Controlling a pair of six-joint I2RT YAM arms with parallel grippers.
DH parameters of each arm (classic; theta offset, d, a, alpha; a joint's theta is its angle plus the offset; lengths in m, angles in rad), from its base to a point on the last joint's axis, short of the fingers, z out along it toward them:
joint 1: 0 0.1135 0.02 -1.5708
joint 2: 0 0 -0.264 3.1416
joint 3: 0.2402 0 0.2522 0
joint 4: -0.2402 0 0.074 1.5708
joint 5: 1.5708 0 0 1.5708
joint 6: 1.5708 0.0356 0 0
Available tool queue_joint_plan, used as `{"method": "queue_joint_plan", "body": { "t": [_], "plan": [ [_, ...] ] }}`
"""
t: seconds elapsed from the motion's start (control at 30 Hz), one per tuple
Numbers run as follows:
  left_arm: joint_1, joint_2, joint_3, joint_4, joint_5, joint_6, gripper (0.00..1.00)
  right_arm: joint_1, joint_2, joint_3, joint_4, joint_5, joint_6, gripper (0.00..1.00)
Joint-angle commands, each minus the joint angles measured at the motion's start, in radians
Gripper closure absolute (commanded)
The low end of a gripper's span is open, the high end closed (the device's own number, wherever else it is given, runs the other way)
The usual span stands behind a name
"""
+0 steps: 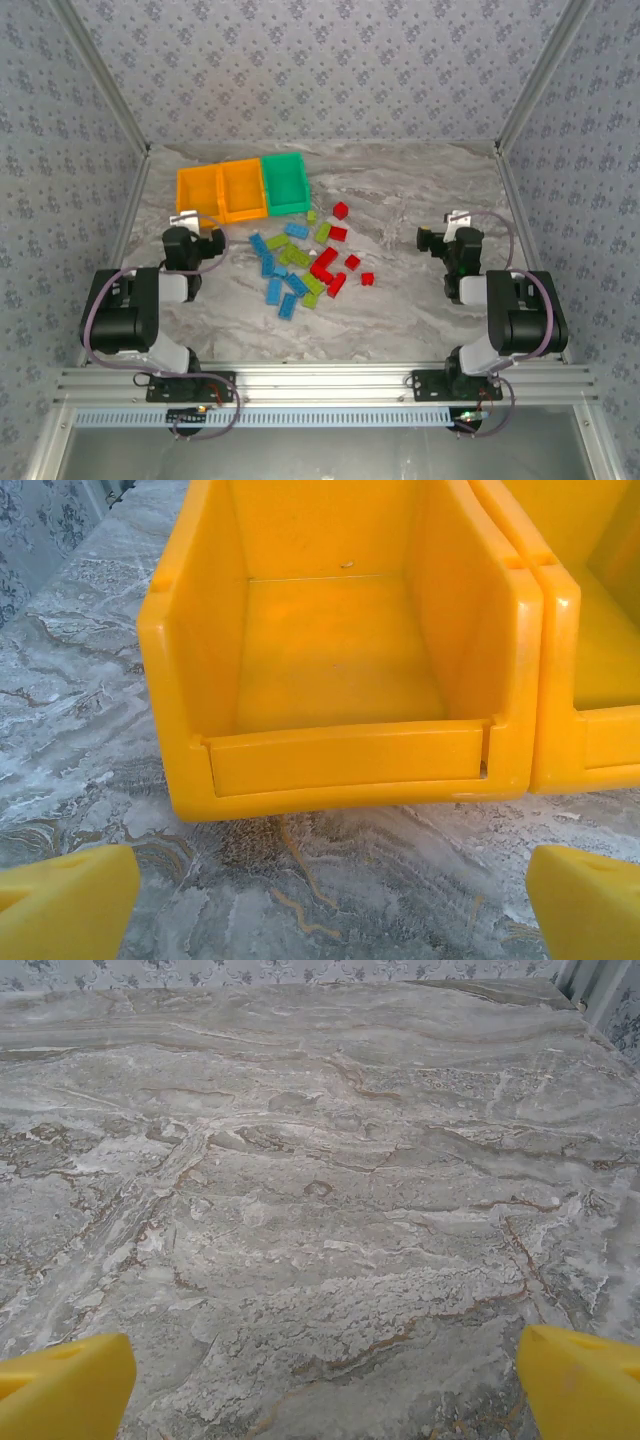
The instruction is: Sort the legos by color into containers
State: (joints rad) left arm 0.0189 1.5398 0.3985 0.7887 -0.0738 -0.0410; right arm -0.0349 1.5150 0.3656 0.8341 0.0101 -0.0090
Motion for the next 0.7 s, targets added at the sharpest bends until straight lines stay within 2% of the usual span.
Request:
{"method": "queue_joint_plan", "body": {
  "t": [0.0, 0.53, 0.6, 0.67],
  "plan": [
    [-0.005, -0.006, 0.017, 0.02, 0.018, 0.013, 0.01, -0.002, 0.008, 0.017, -0.01, -0.008, -0.015, 0.0],
    [-0.004, -0.006, 0.017, 0.02, 0.019, 0.012, 0.01, -0.008, -0.008, 0.02, -0.023, -0.007, -0.008, 0.0],
    [-0.004, -0.005, 0.017, 0.02, 0.018, 0.013, 0.01, 0.002, -0.11, 0.041, -0.151, 0.038, 0.002, 0.0],
    [-0.004, -0.007, 0.013, 0.025, 0.015, 0.014, 0.01, 0.016, -0.242, 0.088, -0.367, 0.158, 0.092, 0.0]
  ]
}}
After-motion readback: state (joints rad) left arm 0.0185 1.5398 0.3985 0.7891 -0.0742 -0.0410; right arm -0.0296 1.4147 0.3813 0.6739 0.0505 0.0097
